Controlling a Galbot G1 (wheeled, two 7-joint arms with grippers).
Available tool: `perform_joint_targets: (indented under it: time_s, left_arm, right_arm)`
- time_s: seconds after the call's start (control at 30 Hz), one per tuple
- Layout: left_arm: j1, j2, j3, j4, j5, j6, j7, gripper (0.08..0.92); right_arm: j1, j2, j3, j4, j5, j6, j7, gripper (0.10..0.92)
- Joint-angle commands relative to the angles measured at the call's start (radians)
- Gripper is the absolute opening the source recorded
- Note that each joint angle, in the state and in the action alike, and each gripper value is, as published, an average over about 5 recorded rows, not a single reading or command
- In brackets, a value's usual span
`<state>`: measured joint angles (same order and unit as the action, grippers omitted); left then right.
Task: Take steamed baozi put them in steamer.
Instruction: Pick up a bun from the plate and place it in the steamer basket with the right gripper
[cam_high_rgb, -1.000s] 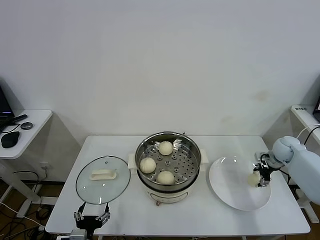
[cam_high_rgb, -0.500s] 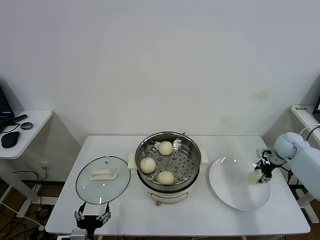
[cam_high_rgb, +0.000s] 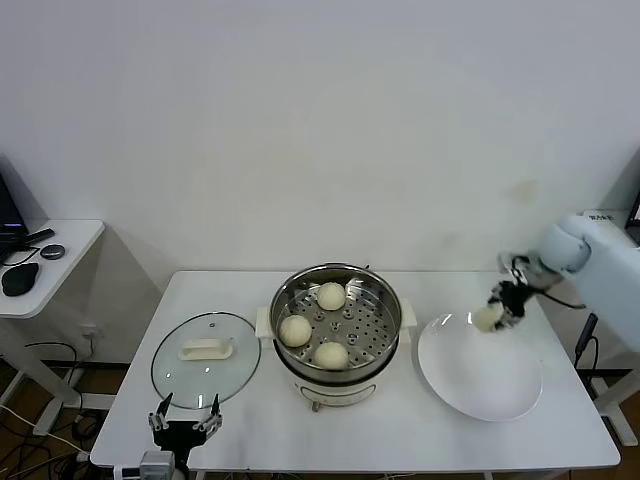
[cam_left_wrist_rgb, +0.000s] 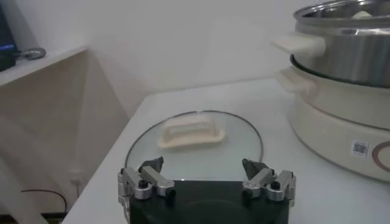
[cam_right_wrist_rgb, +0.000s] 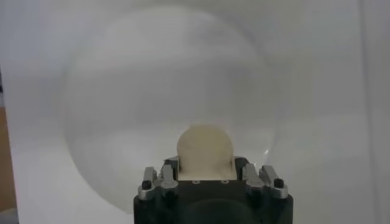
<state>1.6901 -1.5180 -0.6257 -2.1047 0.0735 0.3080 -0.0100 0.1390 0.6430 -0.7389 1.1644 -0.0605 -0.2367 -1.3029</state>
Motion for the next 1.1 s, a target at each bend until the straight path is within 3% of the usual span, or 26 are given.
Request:
perform_joint_targets:
  time_s: [0.03,0.33,0.63,1.1]
  left_arm:
    - [-0.008,0.015,0.001,-0.034,-0.002,-0.002,-0.002,0.823]
    - [-0.017,0.016,0.000,-0.041,-0.013,-0.002,-0.003,0.823]
    - [-0.028,0.020,0.001,-0.041,-0.027,-0.001,0.000,0.823]
    - [-0.034,0.024,-0.006,-0.034,-0.045,0.000,0.001,0.823]
  right_arm:
    - [0.532,0.211,-0.468,0.058,0.338,-0.125,-0.019,0.533]
    - [0.583,0.353,-0.550,0.064,0.506,-0.204,0.009,0.478]
    - [0.548,0.461,-0.596,0.088,0.641,-0.300,0.091,0.478]
    - [0.433,0.507,-0.637,0.103,0.570,-0.443,0.219,0.482]
